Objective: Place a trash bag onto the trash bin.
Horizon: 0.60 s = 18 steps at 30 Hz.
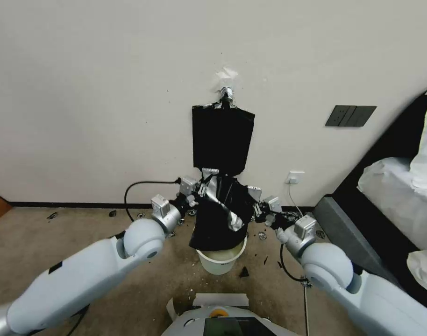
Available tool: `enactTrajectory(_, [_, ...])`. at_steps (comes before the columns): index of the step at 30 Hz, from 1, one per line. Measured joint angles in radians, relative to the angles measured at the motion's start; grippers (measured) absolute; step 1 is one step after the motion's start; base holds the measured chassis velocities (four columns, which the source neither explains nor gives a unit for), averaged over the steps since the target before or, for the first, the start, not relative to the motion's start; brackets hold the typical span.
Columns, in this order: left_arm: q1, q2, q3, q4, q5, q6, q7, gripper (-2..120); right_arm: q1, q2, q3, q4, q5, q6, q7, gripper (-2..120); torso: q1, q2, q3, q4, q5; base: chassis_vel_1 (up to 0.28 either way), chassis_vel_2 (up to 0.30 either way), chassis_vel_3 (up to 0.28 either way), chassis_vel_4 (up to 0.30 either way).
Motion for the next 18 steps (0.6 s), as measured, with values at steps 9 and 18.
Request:
enactTrajectory(9, [0.278,-0.005,-0.097,-0.027,0.076,0.033,-0.015,0,-0.094,0.08,-0.019,-0.034,-0.028,-0.037,0.027,0,0.0,0.0,0.0,-0.0004,0.0,0.0,0.0,0.0,0.0])
enactTrajectory(18, [0.462,-0.024,-0.177,-0.052,0.112,0.058,-0.026,0,-0.108,0.109,-0.026,0.005,0.06,-0.152,0.148,0,0.0,0.0,0.0,-0.0006,0.0,0.0,0.0,0.0,0.0])
